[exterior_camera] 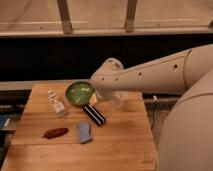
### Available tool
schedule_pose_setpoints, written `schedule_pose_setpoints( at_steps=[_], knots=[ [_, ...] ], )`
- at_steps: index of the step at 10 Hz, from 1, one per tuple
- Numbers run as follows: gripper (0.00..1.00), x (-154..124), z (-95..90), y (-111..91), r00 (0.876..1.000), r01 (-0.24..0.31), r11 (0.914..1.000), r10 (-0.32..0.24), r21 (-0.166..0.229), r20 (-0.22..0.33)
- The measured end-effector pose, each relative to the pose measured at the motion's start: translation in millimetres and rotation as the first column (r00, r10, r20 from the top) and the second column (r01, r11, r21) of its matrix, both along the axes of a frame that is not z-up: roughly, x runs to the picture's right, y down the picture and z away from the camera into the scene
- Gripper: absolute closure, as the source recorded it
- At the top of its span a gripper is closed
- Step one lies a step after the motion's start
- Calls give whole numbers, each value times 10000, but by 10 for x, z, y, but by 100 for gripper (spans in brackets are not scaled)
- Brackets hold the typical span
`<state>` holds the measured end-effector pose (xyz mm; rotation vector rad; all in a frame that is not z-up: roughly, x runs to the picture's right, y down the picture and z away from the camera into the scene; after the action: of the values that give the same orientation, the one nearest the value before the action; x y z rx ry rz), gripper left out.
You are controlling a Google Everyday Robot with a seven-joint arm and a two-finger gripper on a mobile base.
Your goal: Place the white sponge in the ceramic bowl
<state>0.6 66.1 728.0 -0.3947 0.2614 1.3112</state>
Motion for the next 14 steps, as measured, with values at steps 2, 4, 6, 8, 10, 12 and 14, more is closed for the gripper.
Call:
schedule_pose_setpoints(
  at_steps=[2,4,6,8,10,12,14],
  knots=[
    [20,-170,69,154,9969,752,9962,-740,-437,280],
    [20,-529,74,502,9866,1523,9847,-1464,-850,720],
    [20,-871,37,845,9744,2084,9709,-1957,-1181,1104],
    [20,-1154,78,1143,9654,2239,9621,-1969,-1560,1710],
    [20,-1219,87,1205,9630,2220,9609,-1894,-1658,1917],
    [20,-1219,88,1207,9629,2226,9606,-1899,-1665,1918],
    [20,-1212,113,1239,9638,2254,9563,-1909,-1861,1864]
  ],
)
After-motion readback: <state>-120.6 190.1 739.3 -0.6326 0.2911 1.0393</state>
